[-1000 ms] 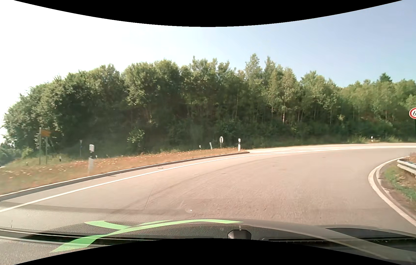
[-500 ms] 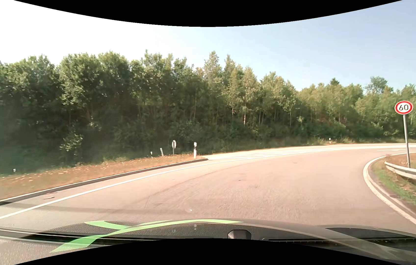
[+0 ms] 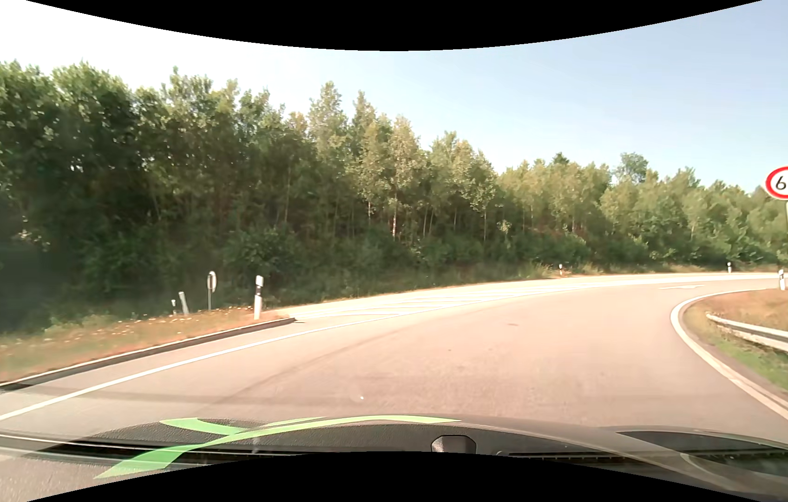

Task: Follow the waypoints while adhering to traffic rules and regulations

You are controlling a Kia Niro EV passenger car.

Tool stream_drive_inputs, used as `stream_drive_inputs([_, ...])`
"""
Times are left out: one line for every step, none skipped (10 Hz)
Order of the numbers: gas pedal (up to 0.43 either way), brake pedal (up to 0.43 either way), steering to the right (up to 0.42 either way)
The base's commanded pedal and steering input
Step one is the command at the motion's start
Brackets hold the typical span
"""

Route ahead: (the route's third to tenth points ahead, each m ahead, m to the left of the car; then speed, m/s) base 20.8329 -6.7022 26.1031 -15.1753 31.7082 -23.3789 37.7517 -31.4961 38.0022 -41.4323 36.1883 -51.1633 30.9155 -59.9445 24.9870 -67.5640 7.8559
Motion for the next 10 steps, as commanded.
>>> stream_drive_inputs([0.177,0.000,0.179])
stream_drive_inputs([0.189,0.000,0.176])
stream_drive_inputs([0.197,0.000,0.173])
stream_drive_inputs([0.197,0.000,0.170])
stream_drive_inputs([0.197,0.000,0.168])
stream_drive_inputs([0.197,0.000,0.164])
stream_drive_inputs([0.197,0.000,0.160])
stream_drive_inputs([0.197,0.000,0.154])
stream_drive_inputs([0.189,0.000,0.150])
stream_drive_inputs([0.189,0.000,0.143])
